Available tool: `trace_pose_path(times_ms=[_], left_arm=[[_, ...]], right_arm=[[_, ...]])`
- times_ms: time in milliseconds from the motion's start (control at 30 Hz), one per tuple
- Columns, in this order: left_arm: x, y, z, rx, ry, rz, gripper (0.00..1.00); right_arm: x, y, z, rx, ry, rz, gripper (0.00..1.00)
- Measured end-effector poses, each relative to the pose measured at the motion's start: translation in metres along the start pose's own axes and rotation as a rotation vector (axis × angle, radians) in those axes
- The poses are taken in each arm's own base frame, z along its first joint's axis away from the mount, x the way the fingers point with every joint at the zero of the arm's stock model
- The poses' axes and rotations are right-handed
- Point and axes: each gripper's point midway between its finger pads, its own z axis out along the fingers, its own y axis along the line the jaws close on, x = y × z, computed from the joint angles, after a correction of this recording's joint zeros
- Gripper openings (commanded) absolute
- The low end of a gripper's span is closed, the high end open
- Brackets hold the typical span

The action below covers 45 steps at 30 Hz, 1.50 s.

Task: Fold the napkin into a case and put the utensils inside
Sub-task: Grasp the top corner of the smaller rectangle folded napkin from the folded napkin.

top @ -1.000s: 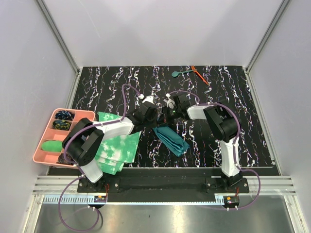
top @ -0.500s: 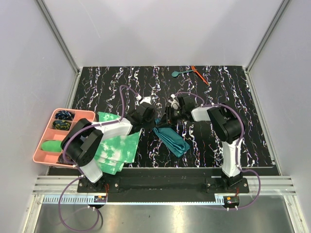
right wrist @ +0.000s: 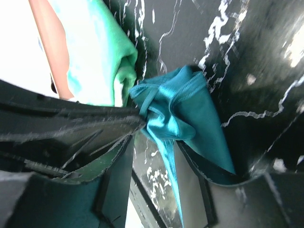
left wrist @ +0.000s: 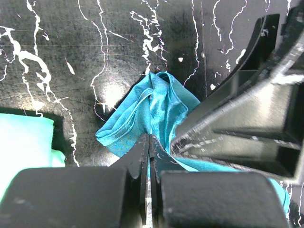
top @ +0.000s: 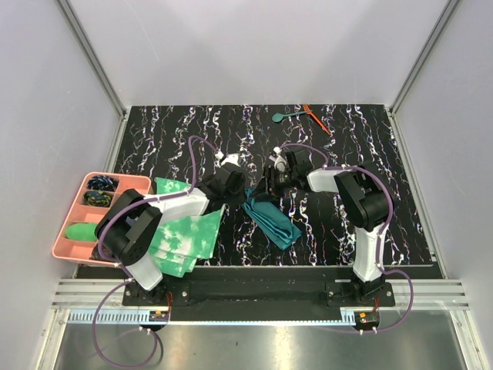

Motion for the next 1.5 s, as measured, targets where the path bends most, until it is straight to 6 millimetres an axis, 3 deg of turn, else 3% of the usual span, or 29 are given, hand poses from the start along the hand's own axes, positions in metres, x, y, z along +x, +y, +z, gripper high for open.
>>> trace_pose_path(times_ms=[233, 333, 467, 600, 1033, 1367, 1500], left_arm=[[0.000, 0.000, 0.000, 0.000, 0.000, 0.000, 0.00], [0.000, 0.000, 0.000, 0.000, 0.000, -0.001, 0.00], [0.000, 0.000, 0.000, 0.000, -0.001, -0.001, 0.00], [0.000, -0.001, 0.000, 0.002, -0.002, -0.002, 0.00], [0.001, 0.000, 0.001, 0.004, -0.004, -0.012, 0.00], [0.000, -0.001, 0.000, 0.011, -0.013, -0.014, 0.00], [-0.001, -0.002, 0.000, 0.014, -0.016, -0.016, 0.00]], right_arm=[[0.005, 0.009, -0.014, -0.003, -0.011, -0.021, 0.47], [0.008, 0.005, -0.017, 0.006, -0.010, -0.016, 0.41], [0.008, -0.002, -0.020, 0.025, -0.015, -0.006, 0.23], [0.004, -0.007, -0.017, 0.033, -0.014, -0.006, 0.15], [-0.012, -0.016, 0.000, 0.029, -0.003, -0.003, 0.11], [0.001, -0.001, 0.017, 0.004, 0.047, -0.020, 0.11], [0.006, -0.005, 0.027, 0.004, 0.063, -0.010, 0.10]])
